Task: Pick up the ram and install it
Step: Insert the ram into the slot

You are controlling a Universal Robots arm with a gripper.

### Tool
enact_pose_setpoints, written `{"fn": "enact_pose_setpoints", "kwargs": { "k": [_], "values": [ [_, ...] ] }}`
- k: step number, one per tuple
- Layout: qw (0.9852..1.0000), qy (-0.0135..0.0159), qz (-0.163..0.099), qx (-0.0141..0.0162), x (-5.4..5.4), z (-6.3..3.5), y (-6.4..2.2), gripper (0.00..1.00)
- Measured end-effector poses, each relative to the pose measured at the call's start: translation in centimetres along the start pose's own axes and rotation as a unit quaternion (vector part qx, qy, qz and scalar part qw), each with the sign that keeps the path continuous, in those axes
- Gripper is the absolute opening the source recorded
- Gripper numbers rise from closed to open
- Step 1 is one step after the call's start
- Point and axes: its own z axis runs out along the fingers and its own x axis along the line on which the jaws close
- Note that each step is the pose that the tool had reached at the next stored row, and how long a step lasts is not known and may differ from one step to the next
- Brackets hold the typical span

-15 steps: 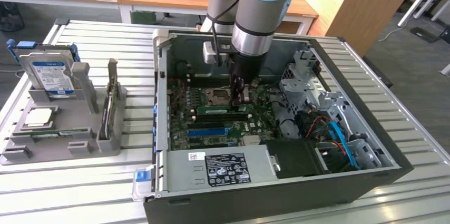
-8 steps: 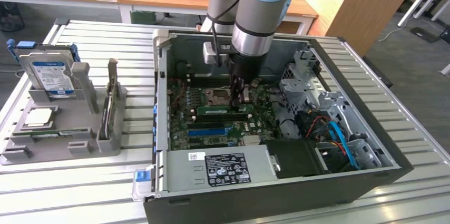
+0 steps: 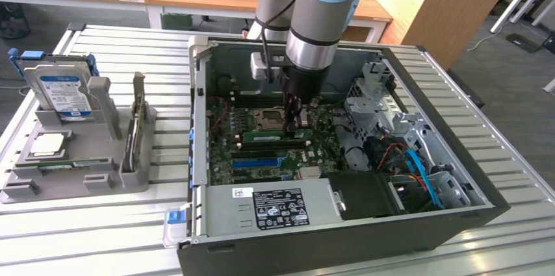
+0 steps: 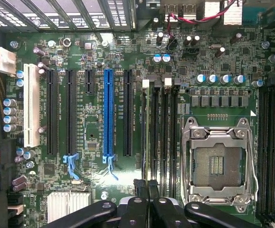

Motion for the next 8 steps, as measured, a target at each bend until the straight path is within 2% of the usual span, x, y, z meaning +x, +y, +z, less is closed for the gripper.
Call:
{"fn": "enact_pose_setpoints", "kwargs": {
  "k": [4,8],
  "values": [
    [1.0000,0.0000,0.000,0.0000,0.01,0.00,0.00,0.12],
    [1.0000,0.0001,0.000,-0.0018,0.01,-0.01,-0.03,0.12]
  ]
}}
